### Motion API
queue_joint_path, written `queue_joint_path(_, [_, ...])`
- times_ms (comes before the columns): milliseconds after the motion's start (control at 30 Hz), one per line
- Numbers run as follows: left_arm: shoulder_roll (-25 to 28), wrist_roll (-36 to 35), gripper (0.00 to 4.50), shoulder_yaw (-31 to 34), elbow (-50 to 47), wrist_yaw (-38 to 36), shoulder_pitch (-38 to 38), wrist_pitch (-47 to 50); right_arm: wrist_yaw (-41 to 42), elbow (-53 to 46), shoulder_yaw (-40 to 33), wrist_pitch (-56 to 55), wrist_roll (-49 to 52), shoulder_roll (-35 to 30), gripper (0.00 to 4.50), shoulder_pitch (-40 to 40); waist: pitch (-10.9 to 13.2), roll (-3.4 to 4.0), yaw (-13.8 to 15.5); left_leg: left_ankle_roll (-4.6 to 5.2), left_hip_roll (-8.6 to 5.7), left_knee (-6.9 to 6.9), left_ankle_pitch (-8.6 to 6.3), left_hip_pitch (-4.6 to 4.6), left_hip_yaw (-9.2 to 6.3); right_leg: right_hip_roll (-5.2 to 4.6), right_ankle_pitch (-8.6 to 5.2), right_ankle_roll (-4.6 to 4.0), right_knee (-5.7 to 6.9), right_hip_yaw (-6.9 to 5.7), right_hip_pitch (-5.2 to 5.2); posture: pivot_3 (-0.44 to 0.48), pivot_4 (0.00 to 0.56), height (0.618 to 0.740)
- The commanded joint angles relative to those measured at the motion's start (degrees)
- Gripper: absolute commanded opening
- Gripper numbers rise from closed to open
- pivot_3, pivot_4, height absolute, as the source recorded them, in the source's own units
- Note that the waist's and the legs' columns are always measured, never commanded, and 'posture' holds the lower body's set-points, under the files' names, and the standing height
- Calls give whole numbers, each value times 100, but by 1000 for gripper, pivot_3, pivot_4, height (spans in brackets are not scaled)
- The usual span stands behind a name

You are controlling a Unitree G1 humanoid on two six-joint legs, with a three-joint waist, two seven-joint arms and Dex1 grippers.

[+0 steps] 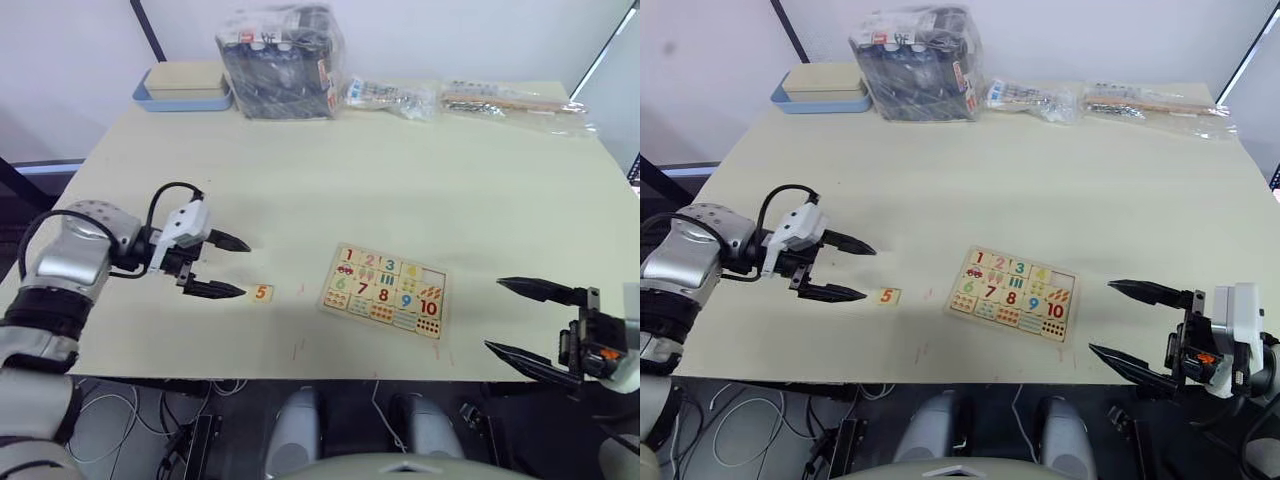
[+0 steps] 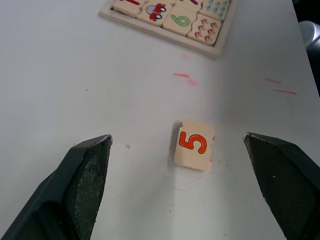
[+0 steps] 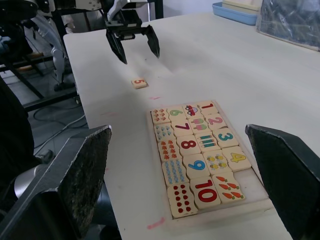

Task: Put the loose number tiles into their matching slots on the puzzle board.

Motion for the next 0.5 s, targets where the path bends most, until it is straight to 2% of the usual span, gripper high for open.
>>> queue_joint_path(33, [-41, 131, 4453, -177, 188, -196, -211, -375, -57, -186, -136, -129, 6, 38, 4500, 19, 0, 0, 5, 0, 0, 2, 0, 0, 0, 0, 0, 2, 1, 0, 0, 0, 150, 740])
queue_joint_path(300, [167, 42, 4453, -520, 87, -196, -95, -715, -185, -301, -96, -134, -7, 143, 4500, 121, 0, -1, 7, 0, 2, 5, 0, 0, -12, 0, 3, 2, 4, -1, 1, 0, 150, 740])
queue_joint_path(500, [74, 238, 4453, -541, 293, -196, -177, -964, -248, -333, -51, -130, -1, 162, 4500, 112, 0, -1, 9, 1, 2, 7, 0, 1, -11, 2, 3, 2, 6, -2, 2, 0, 150, 740])
